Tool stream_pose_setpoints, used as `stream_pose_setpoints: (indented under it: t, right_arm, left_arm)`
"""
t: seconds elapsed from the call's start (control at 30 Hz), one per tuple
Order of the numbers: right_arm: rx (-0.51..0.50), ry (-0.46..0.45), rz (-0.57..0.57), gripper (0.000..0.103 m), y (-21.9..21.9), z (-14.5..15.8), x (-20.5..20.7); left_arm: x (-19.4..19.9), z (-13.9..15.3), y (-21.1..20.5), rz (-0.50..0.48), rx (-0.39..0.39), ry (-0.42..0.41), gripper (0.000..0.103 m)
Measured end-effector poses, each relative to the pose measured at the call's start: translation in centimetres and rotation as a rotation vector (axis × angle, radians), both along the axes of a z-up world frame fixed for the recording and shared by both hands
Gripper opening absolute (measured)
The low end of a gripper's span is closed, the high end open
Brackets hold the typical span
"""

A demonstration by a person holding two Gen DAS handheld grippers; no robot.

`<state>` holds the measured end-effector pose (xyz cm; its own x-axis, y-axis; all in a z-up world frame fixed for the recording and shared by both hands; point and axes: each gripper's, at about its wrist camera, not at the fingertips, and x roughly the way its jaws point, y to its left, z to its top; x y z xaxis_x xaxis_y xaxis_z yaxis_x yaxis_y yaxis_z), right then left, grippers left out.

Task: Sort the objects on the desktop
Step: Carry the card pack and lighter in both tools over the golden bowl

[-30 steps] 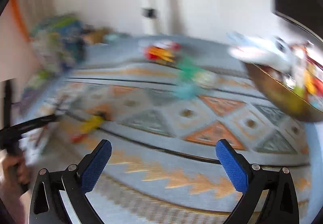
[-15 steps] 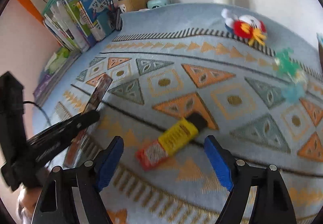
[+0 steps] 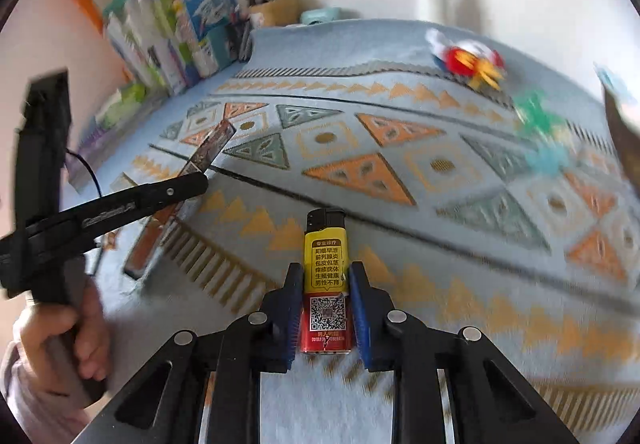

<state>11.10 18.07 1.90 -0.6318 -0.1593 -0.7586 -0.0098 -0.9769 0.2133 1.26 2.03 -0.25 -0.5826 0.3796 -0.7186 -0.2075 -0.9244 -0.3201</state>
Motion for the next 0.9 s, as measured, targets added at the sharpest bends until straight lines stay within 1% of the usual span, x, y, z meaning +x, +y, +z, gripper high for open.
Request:
stream_pose_setpoints:
  t: [0.07, 0.13, 0.2, 0.33, 0.43, 0.5, 0.63, 0.73, 0.8, 0.9]
  right_arm:
    - [-0.095, 0.000, -0.046, 0.022, 1.5, 0.0, 1.2]
    - [-0.220, -0.006, -0.080, 0.022, 3.3, -0.1, 2.1]
    - [-0.274, -0.013, -0.127, 0.022, 4.6, 0.2, 2.8]
    - [-0.384, 0.011, -0.213, 0.022, 7.1, 1.3, 5.2]
    - [-0.397, 0.029, -0.244, 0.022, 7.7, 2.5, 6.7]
    - [-0.408, 0.042, -0.252, 0.022, 8.0, 3.3, 7.5]
    - [-0.402, 0.063, -0.269, 0.022, 8.5, 4.1, 8.5]
    - [-0.415, 0.063, -0.290, 0.022, 9.6, 3.8, 8.8]
    - [-0.428, 0.043, -0.302, 0.022, 10.5, 3.3, 8.8]
    - [-0.478, 0.026, -0.322, 0.022, 12.0, 2.5, 8.6]
  left_arm:
    - [0.0, 0.0, -0.1, 0.000, 0.005, -0.001, 0.016]
    - [-0.1, 0.0, -0.1, 0.002, 0.012, -0.003, 0.016]
    - [0.0, 0.0, 0.1, 0.002, 0.005, -0.002, 0.016]
    - [-0.1, 0.0, 0.1, 0.001, 0.005, -0.003, 0.016]
    - [-0.1, -0.1, 0.0, 0.002, 0.017, -0.005, 0.016]
    - [-0.1, -0.1, 0.1, 0.001, 0.012, -0.005, 0.016]
    - [-0.1, -0.1, -0.2, 0.000, 0.019, -0.005, 0.016]
    - [0.0, -0.1, -0.2, -0.001, 0.016, -0.005, 0.016]
    - [-0.1, -0.1, -0.2, 0.000, 0.016, -0.005, 0.016]
    - [-0.2, -0.1, -0.3, 0.000, 0.019, -0.007, 0.016]
